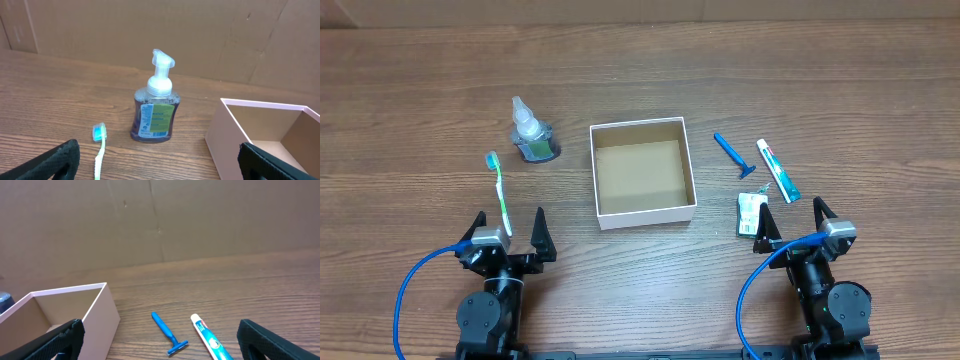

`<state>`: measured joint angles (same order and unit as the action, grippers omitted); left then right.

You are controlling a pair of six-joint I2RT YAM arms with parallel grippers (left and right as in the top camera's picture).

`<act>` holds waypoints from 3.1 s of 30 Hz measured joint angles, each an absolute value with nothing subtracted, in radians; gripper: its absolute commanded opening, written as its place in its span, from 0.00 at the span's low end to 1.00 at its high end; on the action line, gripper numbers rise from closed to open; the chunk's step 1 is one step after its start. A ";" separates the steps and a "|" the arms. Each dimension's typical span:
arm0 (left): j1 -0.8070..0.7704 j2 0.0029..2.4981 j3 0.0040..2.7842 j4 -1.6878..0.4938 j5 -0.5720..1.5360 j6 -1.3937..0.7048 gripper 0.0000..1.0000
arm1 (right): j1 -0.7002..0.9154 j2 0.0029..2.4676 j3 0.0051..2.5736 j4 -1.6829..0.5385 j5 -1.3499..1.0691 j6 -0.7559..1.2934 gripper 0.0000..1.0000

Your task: Pack container

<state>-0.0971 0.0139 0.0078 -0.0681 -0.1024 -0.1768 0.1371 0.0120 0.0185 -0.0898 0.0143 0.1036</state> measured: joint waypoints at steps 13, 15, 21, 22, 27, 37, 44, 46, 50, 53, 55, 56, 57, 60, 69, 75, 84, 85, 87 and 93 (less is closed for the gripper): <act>-0.097 0.014 0.008 -0.068 -0.102 -0.177 1.00 | 0.137 0.012 0.019 -0.090 0.015 0.104 1.00; -0.097 0.014 0.008 -0.068 -0.102 -0.177 1.00 | 0.137 0.012 0.019 -0.090 0.014 0.104 1.00; -0.097 0.014 0.008 -0.067 -0.102 -0.177 1.00 | 0.137 0.012 0.019 -0.090 0.015 0.104 1.00; -0.097 0.014 0.008 -0.067 -0.102 -0.177 1.00 | 0.137 0.012 0.019 -0.090 0.015 0.103 1.00; -0.097 0.014 0.008 -0.068 -0.015 -0.219 1.00 | 0.137 0.012 0.019 -0.091 0.014 0.104 1.00; -0.097 0.014 0.008 -0.005 0.371 -0.537 1.00 | 0.137 0.012 0.019 -0.090 0.015 0.104 1.00; -0.097 0.021 0.148 -0.065 0.429 -0.583 1.00 | 0.137 0.012 0.019 -0.090 0.015 0.103 1.00; -0.097 0.047 0.266 -0.112 0.403 -0.564 1.00 | 0.137 0.012 0.019 -0.090 0.014 0.104 1.00; -0.098 0.201 0.607 -0.333 0.295 -0.487 1.00 | 0.137 0.011 0.019 -0.091 0.014 0.104 1.00; -0.099 0.400 0.857 -0.536 0.185 -0.443 1.00 | 0.137 0.011 0.019 -0.091 0.014 0.104 1.00; -0.099 0.573 1.048 -0.685 0.109 -0.408 1.00 | 0.137 0.011 0.019 -0.089 0.014 0.104 1.00; -0.099 0.647 1.129 -0.761 0.081 -0.387 1.00 | 0.137 0.011 0.019 -0.090 0.015 0.103 1.00; -0.098 0.734 1.217 -0.817 0.049 -0.365 1.00 | 0.137 0.011 0.019 -0.088 0.014 0.104 1.00; -0.099 0.980 1.481 -1.020 -0.011 -0.315 1.00 | 0.137 0.011 0.019 -0.089 0.014 0.104 1.00; -0.099 1.401 1.872 -1.201 -0.066 -0.251 1.00 | 0.137 0.011 0.019 -0.090 0.014 0.104 1.00; -0.099 1.492 1.880 -1.198 -0.080 -0.232 1.00 | 0.137 0.011 0.019 -0.090 0.015 0.104 1.00; -0.099 1.670 1.884 -1.198 -0.108 -0.228 1.00 | 0.137 0.011 0.019 -0.090 0.015 0.104 1.00; -0.099 1.692 1.884 -1.197 -0.117 -0.228 1.00 | 0.137 0.011 0.019 -0.090 0.014 0.104 1.00; -0.099 1.740 1.884 -1.194 -0.135 -0.228 1.00 | 0.137 0.011 0.019 -0.090 0.014 0.104 1.00; -0.091 1.900 1.884 -1.172 -0.159 -0.228 1.00 | 0.137 0.011 0.019 -0.090 0.015 0.103 1.00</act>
<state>-0.0914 1.8996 1.8839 -1.1725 -0.1589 -0.2283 0.1371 0.0113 0.0185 -0.0898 0.0147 0.1032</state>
